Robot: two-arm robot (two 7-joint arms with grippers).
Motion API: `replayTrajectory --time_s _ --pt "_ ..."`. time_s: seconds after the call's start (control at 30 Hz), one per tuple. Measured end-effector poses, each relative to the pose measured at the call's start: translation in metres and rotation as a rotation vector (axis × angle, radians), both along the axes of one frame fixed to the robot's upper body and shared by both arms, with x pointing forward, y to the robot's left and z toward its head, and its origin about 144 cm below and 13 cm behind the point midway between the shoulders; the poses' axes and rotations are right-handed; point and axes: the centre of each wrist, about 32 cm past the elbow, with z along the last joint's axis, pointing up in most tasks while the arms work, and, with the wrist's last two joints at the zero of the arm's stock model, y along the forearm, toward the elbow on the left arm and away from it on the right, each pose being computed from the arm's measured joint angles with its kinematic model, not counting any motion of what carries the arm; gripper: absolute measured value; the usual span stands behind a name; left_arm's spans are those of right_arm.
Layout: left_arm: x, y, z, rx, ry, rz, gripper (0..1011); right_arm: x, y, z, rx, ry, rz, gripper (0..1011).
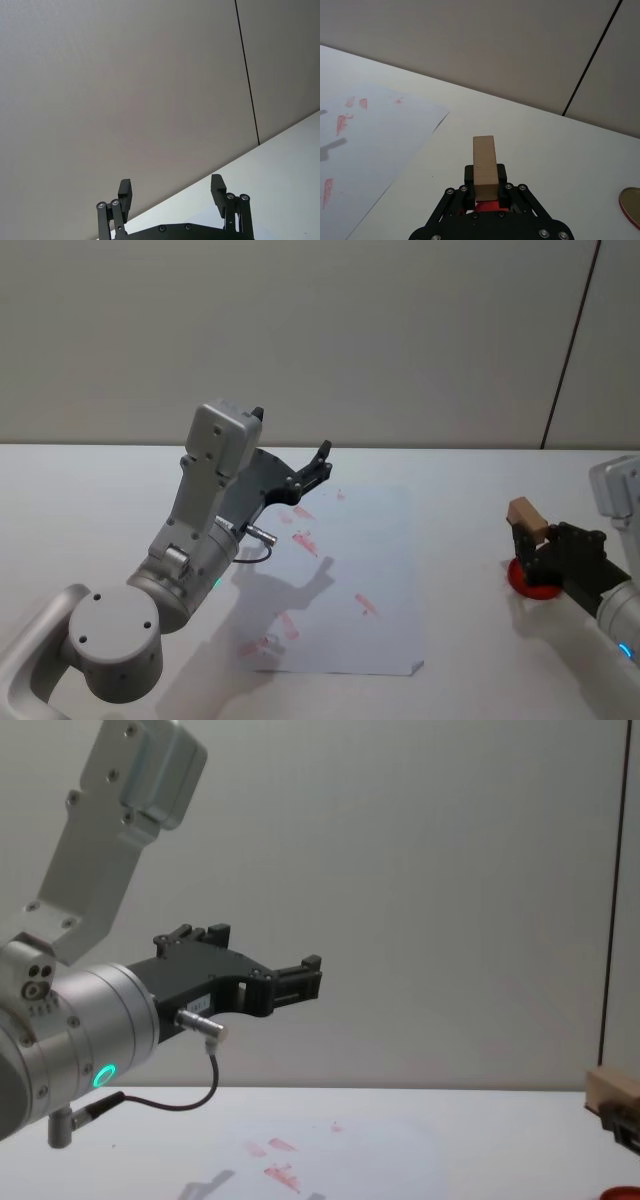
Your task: Use the one hand to pick up the stamp and affix it onto the A4 paper.
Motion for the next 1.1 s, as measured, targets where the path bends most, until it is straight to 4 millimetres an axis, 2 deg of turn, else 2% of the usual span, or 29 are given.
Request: replayTrajectory --time_s 1.1 --pt "0.0 0.0 0.0 0.0 0.0 0.0 1003 0.005 -0.004 -0.022 -0.046 0.139 -0.072 221"
